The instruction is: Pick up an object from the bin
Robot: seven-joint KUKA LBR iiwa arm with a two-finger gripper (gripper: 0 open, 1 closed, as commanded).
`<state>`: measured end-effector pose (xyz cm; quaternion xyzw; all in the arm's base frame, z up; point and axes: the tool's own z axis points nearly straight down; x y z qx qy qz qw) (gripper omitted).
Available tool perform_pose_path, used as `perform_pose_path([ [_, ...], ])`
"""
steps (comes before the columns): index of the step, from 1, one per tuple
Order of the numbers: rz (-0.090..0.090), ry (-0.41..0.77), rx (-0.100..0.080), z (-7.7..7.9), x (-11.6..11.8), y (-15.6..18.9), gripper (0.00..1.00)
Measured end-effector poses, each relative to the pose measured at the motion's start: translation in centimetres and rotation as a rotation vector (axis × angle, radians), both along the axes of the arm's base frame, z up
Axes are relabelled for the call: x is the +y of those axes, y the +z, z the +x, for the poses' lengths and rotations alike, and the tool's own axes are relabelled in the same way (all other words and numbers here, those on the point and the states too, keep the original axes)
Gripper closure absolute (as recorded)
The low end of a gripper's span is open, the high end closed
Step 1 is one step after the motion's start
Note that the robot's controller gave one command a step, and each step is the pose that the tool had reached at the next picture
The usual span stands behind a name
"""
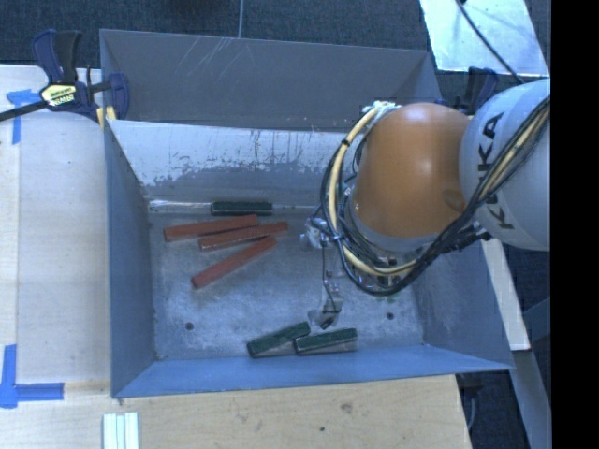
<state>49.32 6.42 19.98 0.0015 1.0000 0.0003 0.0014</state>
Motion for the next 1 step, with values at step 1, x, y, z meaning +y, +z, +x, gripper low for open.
perform_pose_path([
  [1, -0.002, 0.073, 0.009, -0.74, -3.97, -12.89, 0.00],
])
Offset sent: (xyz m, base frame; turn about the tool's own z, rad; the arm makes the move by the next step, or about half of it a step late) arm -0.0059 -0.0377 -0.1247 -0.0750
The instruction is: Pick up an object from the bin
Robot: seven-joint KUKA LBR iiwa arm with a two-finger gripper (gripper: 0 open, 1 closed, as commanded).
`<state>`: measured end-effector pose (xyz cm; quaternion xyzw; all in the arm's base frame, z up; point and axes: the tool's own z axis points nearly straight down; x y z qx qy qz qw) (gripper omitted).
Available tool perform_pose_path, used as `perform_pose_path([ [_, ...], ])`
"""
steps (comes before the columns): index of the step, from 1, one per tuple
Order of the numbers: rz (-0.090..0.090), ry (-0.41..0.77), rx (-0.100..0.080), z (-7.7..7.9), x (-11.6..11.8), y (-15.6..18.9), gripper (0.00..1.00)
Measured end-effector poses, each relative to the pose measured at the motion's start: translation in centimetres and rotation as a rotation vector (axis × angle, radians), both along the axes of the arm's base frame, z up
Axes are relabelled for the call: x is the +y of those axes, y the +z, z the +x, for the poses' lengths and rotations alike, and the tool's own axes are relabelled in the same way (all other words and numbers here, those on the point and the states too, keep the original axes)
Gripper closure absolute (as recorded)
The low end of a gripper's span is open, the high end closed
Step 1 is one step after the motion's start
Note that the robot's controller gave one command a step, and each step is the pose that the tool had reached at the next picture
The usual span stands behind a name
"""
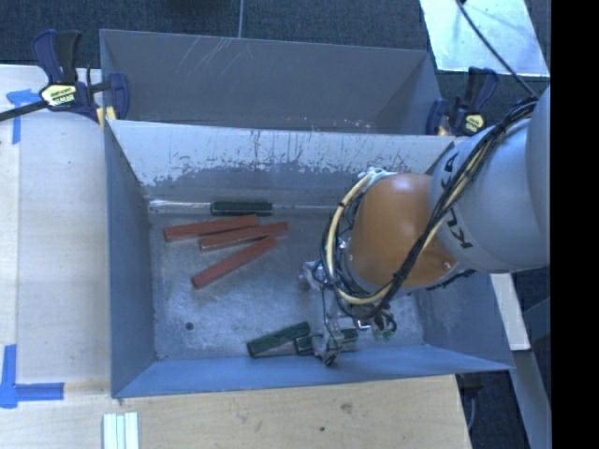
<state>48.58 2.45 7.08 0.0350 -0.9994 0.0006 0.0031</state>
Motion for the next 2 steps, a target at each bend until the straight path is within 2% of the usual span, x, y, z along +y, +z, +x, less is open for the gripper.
perform_pose_path([
  [1, 0.002, 0.005, -0.012, -0.3, 4.6, 3.9, 0.00],
  [2, 0.002, 0.164, -0.013, 0.1, 4.6, 0.0, 0.00],
])
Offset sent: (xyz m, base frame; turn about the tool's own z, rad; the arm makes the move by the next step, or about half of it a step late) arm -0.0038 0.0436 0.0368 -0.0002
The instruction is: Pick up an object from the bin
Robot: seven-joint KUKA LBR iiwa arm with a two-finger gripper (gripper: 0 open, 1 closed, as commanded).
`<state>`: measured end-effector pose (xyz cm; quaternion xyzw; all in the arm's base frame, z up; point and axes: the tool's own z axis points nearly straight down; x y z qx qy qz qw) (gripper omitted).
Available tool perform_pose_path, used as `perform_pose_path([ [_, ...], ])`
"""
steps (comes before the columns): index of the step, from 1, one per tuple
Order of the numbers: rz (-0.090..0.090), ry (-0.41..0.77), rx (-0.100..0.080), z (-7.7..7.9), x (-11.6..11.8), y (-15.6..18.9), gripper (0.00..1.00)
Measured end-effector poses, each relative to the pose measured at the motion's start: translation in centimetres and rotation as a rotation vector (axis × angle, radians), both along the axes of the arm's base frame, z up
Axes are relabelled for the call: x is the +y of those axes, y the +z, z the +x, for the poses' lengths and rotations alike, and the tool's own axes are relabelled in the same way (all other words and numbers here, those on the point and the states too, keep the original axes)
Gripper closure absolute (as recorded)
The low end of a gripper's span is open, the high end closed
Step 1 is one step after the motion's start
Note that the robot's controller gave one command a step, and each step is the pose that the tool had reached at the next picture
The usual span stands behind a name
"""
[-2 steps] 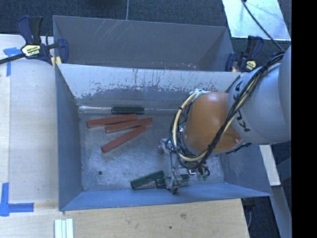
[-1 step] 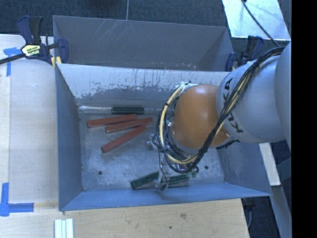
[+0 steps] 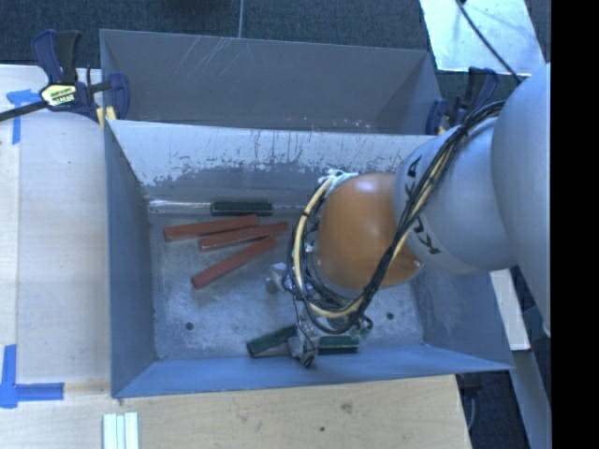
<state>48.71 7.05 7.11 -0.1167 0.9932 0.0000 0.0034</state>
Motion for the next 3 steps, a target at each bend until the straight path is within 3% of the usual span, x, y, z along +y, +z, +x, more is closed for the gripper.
perform_pose_path([
  [1, -0.001, -0.001, 0.010, -0.2, 0.0, 0.1, 1.00],
  [2, -0.002, 0.433, 0.001, 1.3, -0.9, 2.7, 1.00],
  [3, -0.005, 1.016, 0.003, 1.9, 4.4, 0.0, 1.00],
])
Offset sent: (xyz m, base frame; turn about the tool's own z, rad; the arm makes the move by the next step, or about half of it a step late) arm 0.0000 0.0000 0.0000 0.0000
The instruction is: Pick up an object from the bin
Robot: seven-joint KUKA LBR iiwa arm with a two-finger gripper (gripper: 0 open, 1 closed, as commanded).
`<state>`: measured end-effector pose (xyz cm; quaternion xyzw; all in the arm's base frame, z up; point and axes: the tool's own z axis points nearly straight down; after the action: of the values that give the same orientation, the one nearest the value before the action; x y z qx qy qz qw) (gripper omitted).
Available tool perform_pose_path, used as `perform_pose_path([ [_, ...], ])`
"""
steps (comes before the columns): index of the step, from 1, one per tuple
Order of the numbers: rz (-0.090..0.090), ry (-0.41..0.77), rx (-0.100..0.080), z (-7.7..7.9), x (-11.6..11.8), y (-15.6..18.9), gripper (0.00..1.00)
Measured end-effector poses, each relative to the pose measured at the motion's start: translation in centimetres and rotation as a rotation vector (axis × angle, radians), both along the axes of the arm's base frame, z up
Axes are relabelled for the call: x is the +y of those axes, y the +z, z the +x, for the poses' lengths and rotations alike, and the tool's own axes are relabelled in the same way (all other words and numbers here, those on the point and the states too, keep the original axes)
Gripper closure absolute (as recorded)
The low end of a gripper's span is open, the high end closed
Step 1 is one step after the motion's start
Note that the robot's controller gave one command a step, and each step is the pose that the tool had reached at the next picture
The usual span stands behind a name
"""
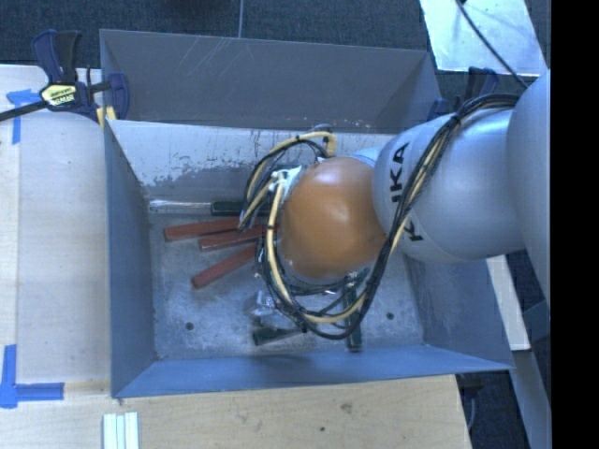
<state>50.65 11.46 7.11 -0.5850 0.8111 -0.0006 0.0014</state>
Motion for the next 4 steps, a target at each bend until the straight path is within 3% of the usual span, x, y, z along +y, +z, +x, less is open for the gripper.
perform_pose_path([
  [1, 0.006, -0.232, -0.006, 2.7, 6.4, 11.1, 1.00],
  [2, 0.006, -0.383, 0.001, 3.6, 12.6, 7.8, 1.00],
  [3, 0.004, -0.459, -0.009, 2.8, 4.3, 20.2, 1.00],
  [4, 0.002, -0.454, 0.001, 2.7, 4.6, 19.7, 0.00],
])
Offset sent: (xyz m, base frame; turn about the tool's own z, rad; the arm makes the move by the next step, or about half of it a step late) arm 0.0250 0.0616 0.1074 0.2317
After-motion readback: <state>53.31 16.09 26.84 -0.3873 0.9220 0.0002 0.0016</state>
